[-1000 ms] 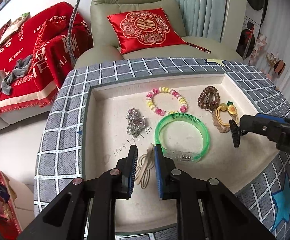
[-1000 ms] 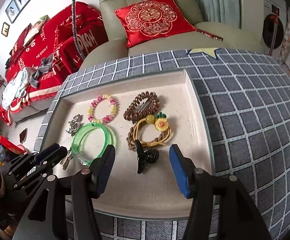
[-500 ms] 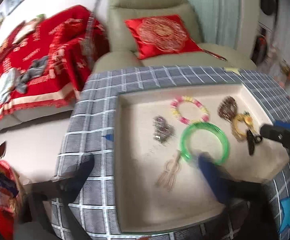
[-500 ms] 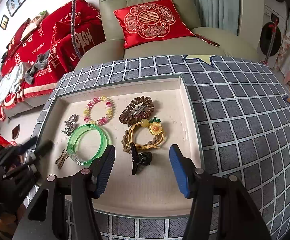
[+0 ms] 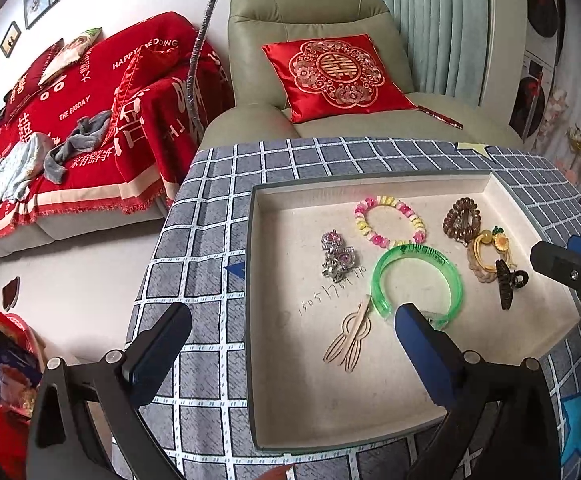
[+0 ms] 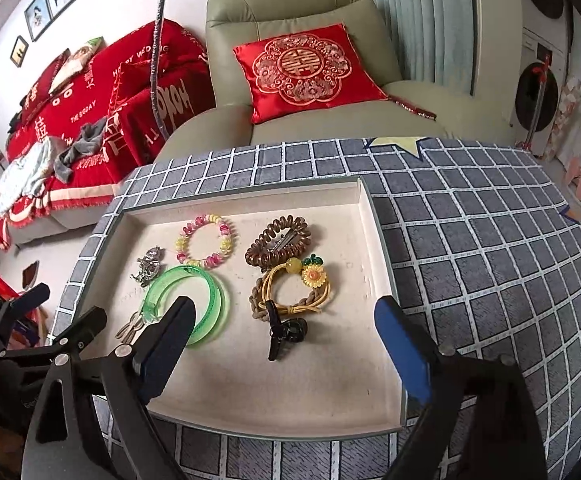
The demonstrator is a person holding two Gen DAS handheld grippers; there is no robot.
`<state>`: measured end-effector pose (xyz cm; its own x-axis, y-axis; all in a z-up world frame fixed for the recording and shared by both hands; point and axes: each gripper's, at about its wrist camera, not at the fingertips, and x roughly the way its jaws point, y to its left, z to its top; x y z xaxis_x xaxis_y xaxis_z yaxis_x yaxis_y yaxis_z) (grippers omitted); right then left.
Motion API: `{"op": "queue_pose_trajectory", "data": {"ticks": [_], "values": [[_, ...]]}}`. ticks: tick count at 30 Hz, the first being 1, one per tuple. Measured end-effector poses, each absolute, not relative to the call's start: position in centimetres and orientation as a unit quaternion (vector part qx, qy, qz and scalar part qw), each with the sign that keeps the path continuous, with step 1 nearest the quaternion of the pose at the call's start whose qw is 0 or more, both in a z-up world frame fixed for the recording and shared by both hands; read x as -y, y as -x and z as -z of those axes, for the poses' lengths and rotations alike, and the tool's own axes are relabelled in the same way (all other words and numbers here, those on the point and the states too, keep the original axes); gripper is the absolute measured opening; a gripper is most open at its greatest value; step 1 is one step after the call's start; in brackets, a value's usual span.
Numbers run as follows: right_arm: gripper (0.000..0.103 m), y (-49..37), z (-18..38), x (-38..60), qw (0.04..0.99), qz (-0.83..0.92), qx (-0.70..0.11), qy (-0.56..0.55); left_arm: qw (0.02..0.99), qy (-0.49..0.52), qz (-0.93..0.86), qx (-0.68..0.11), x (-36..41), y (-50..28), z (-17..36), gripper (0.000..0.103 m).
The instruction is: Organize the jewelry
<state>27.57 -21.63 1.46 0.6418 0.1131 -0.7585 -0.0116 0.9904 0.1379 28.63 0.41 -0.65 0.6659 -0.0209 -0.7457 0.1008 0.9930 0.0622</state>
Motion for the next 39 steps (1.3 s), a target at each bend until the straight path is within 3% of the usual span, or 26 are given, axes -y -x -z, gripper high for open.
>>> {"op": "queue_pose_trajectory", "data": {"ticks": [21, 39], "values": [[0.093, -26.1, -0.2, 21.3, 0.887, -0.034, -0.458, -0.044, 0.907, -0.057, 0.028, -0.416, -0.6, -26.5, 0.6, 0.103], [0.093, -21.1, -0.8, 21.6, 0.901, -0.029, -0.430, -0.049, 0.907, -0.037, 0.043, -0.417, -0.7, -20.3, 0.5, 0.103]]}}
